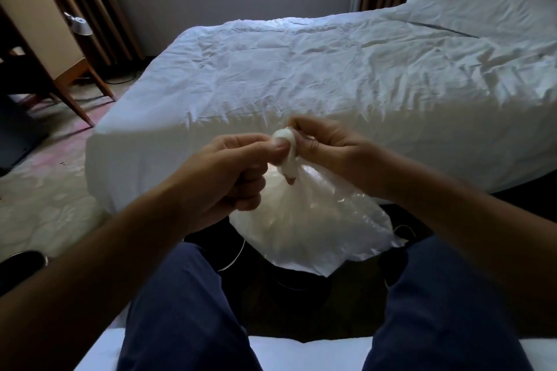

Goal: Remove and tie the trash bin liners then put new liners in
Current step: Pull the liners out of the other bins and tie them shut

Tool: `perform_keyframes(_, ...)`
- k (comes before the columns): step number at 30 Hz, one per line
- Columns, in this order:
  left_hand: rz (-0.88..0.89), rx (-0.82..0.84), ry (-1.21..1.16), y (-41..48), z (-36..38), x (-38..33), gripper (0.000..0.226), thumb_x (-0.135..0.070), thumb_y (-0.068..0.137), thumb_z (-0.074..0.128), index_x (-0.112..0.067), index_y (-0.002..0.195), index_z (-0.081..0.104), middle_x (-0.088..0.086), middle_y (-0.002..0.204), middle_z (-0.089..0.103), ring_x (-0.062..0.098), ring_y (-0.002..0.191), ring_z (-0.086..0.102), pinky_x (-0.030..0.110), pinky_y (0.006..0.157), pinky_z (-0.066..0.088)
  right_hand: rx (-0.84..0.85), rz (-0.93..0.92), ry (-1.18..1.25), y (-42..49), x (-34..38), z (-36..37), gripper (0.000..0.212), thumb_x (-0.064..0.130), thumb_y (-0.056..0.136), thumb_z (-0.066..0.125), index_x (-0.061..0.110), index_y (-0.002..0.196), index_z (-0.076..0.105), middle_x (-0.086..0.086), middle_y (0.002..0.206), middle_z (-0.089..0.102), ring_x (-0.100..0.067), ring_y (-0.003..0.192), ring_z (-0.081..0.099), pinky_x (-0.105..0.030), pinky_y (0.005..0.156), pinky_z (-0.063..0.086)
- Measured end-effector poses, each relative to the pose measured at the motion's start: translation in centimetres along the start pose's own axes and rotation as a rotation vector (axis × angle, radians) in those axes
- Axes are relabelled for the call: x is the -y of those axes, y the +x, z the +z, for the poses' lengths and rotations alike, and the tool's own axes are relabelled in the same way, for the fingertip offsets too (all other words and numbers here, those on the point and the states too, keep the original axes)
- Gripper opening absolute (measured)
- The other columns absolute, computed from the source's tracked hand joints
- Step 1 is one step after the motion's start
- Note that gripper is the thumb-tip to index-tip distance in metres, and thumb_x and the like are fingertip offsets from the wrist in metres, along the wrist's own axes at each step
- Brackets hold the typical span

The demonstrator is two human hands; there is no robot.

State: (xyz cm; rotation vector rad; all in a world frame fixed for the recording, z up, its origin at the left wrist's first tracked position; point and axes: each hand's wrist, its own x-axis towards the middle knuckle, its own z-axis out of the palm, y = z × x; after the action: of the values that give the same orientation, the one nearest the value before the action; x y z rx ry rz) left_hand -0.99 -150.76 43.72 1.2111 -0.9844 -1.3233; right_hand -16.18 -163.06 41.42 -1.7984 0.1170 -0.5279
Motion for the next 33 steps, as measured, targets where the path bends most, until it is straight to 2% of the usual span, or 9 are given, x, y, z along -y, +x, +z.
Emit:
perform_keyframes(3,0.015,-0.107,-0.138,-0.4,1.2,0.3,0.015,-0.027,0.086,0.068,-0.016,0.075,0.069,-0.002,0.056,0.021,0.008,0.045,0.018,0.021,0.043,0.017,-0.037,-0.044,0.019,0.4,-0.2,0.5,0.018,0.01,0.105,0.034,0.003,0.095,0.048,-0.007,0.079,0.053,-0.008,0.072,0.058,-0.02,0.07,0.048)
perform_keyframes(5,0.015,-0.14,-0.305,-0.7,2.0,0.5,0.017,-0.025,0.085,0.064,-0.017,0.07,0.067,-0.007,0.051,0.024,0.005,0.041,0.025,0.017,0.041,0.019,-0.075,-0.07,-0.005,0.8,-0.6,0.8,0.018,0.011,0.105,0.035,0.007,0.091,0.046,0.002,0.078,0.047,-0.001,0.069,0.05,-0.016,0.066,0.043)
perform_keyframes(10,-0.094,-0.035,-0.497,-1.9,2.3,0.3,0.019,-0.022,0.086,0.055,-0.016,0.071,0.064,-0.011,0.051,0.011,0.009,0.04,0.006,0.017,0.038,0.014,-0.033,-0.066,-0.05,0.3,-0.2,0.6,0.02,0.014,0.103,0.037,0.007,0.087,0.047,-0.007,0.078,0.038,-0.013,0.071,0.039,-0.023,0.066,0.036)
perform_keyframes(15,-0.323,0.022,-0.171,-1.5,0.8,-0.7,0.023,-0.027,0.084,0.054,-0.017,0.064,0.06,-0.011,0.051,0.012,0.005,0.037,0.008,0.017,0.035,0.018,0.058,0.008,-0.359,-0.5,0.4,-1.1,0.029,0.023,0.103,0.046,-0.001,0.092,0.057,-0.017,0.086,0.061,-0.023,0.074,0.05,-0.037,0.07,0.042)
perform_keyframes(17,-0.41,0.041,-0.031,-1.1,0.1,-1.0,0.02,-0.029,0.084,0.056,-0.016,0.069,0.06,-0.01,0.049,0.015,0.003,0.034,0.013,0.016,0.034,0.022,0.099,0.016,-0.523,-0.7,0.5,-1.5,0.027,0.031,0.104,0.047,0.01,0.094,0.062,-0.008,0.093,0.069,-0.019,0.08,0.062,-0.041,0.076,0.048)
perform_keyframes(20,-0.506,0.064,0.129,-0.6,-0.2,-1.3,0.02,-0.032,0.084,0.058,-0.017,0.073,0.06,-0.009,0.047,0.017,0.004,0.034,0.015,0.018,0.034,0.024,0.108,-0.07,-0.857,-0.7,0.4,-1.7,0.023,0.045,0.104,0.04,0.032,0.09,0.052,0.007,0.081,0.059,-0.001,0.079,0.055,-0.04,0.085,0.043)
perform_keyframes(24,-0.537,-0.039,0.329,-0.1,0.2,-1.7,0.023,-0.032,0.096,0.052,-0.016,0.08,0.058,-0.006,0.05,0.016,0.009,0.037,0.013,0.018,0.037,0.027,0.125,-0.099,-0.961,-0.7,0.3,-1.7,0.017,0.053,0.1,0.035,0.045,0.091,0.046,0.011,0.072,0.045,0.005,0.078,0.046,-0.04,0.089,0.038)
perform_keyframes(29,-0.372,-0.158,0.776,0.9,0.7,-2.7,0.023,-0.031,0.092,0.059,-0.009,0.085,0.063,-0.001,0.049,0.031,0.015,0.037,0.026,0.02,0.044,0.034,0.083,-0.103,-0.992,-0.4,-0.3,-1.7,0.028,0.05,0.101,0.037,0.033,0.097,0.059,0.01,0.071,0.047,0.008,0.078,0.047,-0.041,0.084,0.042)
perform_keyframes(33,-0.17,-0.04,0.243,1.1,0.6,-2.2,0.018,-0.027,0.096,0.058,-0.013,0.084,0.06,-0.005,0.055,0.022,0.011,0.045,0.015,0.022,0.045,0.018,-0.102,-0.048,-0.617,-0.5,-0.2,-2.2,0.025,0.03,0.101,0.047,0.011,0.086,0.055,0.008,0.072,0.047,-0.001,0.066,0.043,-0.02,0.065,0.037)
